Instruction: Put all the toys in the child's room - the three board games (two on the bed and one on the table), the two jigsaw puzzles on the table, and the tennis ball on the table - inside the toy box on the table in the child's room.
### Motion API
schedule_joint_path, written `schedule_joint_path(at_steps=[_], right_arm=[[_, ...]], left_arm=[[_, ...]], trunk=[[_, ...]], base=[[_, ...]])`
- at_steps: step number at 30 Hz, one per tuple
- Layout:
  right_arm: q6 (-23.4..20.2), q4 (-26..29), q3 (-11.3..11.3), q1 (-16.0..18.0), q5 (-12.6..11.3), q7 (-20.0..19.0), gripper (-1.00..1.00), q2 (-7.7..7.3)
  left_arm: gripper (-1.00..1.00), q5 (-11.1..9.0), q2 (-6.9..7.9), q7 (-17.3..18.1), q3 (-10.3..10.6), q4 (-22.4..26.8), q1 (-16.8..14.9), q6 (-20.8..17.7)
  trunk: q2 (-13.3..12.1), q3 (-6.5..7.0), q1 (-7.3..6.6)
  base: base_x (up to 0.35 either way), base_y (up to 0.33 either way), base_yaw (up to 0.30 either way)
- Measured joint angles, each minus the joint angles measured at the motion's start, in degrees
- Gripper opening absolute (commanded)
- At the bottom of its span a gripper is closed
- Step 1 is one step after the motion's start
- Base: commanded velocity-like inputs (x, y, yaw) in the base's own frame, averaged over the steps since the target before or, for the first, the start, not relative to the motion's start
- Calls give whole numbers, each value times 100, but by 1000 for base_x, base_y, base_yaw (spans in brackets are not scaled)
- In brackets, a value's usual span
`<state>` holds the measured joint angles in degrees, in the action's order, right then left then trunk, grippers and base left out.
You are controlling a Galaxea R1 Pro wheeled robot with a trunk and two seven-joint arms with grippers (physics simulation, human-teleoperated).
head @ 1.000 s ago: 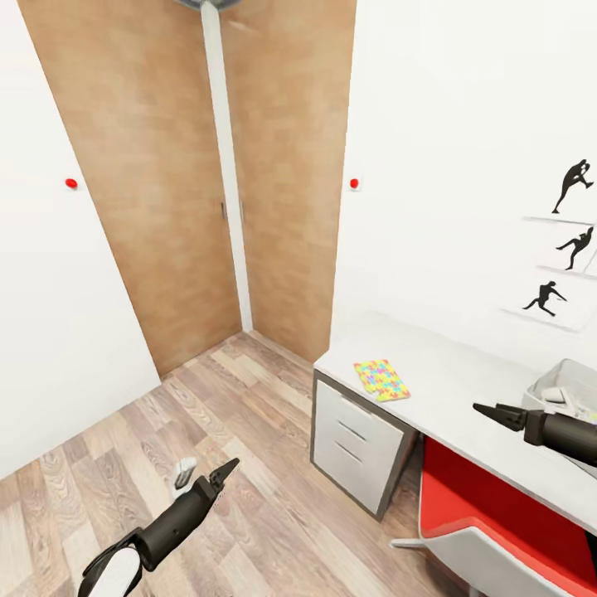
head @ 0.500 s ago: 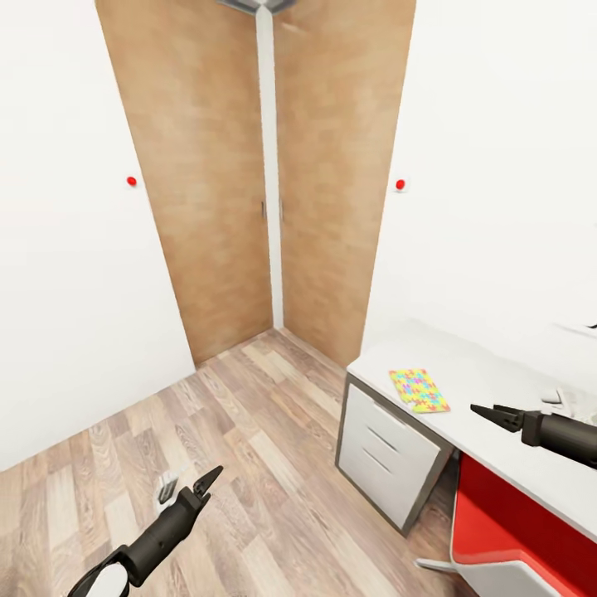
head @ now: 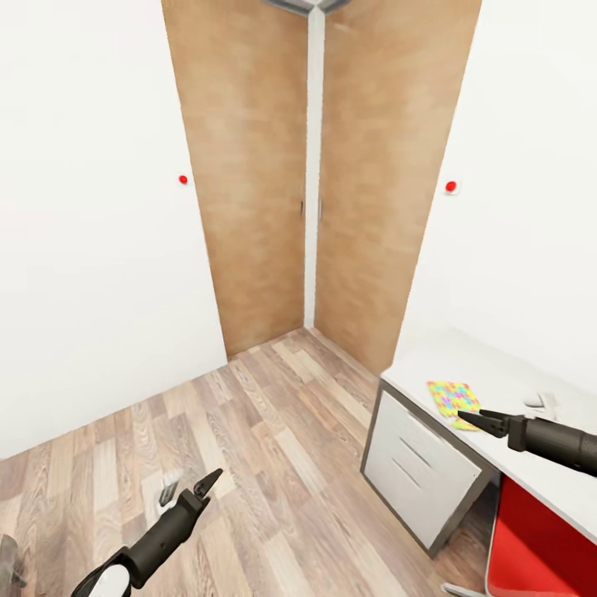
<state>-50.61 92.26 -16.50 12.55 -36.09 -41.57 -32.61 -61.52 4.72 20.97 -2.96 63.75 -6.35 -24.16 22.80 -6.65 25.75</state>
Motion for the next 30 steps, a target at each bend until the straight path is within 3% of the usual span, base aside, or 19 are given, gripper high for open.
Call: schedule_joint_path(at_steps=[16,30], right_arm=[[90,0,78,4,7,68,100,154],[120,0,85,20,50,525,100,190]], left_arm=[[100,127,-25,-78,38,-479,-334,21],[100,227,-194,-52,40,-539,-407,10]], trunk=[[0,-21,0],[0,-28,0]], base=[[0,0,285],[0,0,282]])
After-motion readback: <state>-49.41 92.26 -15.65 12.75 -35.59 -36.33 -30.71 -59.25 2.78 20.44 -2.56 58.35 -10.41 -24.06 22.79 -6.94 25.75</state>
